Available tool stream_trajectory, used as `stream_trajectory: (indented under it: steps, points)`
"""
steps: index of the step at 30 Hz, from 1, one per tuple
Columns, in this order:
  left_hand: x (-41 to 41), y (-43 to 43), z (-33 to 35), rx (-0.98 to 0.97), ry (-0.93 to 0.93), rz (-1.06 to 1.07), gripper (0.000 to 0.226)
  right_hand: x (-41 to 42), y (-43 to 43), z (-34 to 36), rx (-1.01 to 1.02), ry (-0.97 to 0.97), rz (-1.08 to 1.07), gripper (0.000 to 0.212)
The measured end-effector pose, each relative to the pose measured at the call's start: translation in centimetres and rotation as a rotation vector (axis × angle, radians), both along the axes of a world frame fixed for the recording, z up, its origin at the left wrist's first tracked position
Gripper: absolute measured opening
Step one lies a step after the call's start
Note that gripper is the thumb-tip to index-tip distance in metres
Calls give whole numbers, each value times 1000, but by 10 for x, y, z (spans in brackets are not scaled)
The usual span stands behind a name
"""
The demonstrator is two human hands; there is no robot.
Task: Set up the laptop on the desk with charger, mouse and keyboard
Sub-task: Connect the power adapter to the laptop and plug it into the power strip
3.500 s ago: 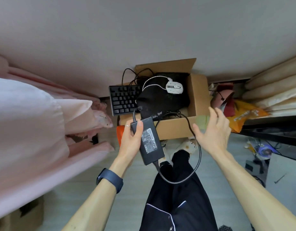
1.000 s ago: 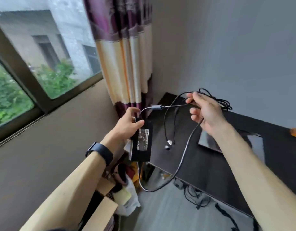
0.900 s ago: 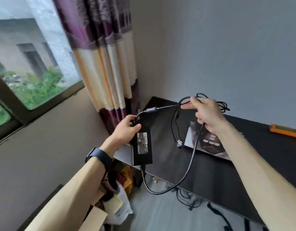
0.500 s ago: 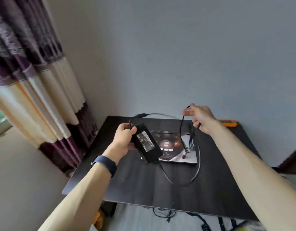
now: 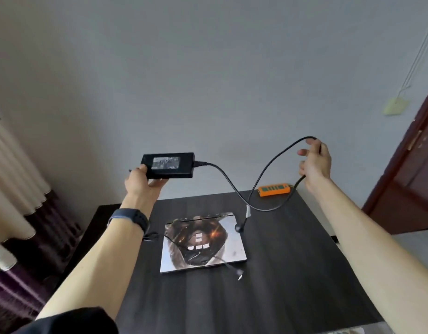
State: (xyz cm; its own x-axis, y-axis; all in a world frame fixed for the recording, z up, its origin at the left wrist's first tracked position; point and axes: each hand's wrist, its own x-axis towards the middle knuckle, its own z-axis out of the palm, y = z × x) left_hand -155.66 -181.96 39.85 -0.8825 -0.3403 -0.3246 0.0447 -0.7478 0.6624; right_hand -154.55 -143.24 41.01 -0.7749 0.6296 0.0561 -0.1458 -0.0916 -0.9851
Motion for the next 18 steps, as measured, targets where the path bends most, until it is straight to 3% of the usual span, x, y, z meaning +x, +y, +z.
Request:
stream_trajectory:
  steps: [5, 10, 15, 18]
  points:
    - [-45, 9, 22, -72, 75, -26, 8, -38, -3, 14, -9, 8, -34, 26]
    - [-86, -4, 17, -10, 91, -99, 14, -81, -17, -22, -120, -252, 66, 26]
    - [-113, -13, -39, 16, 22, -180, 24, -96, -42, -84, -390, -371, 82, 13]
    - [-124, -22, -98, 39, -81, -183, 17, -102, -52, -120, -429, -423, 43, 11]
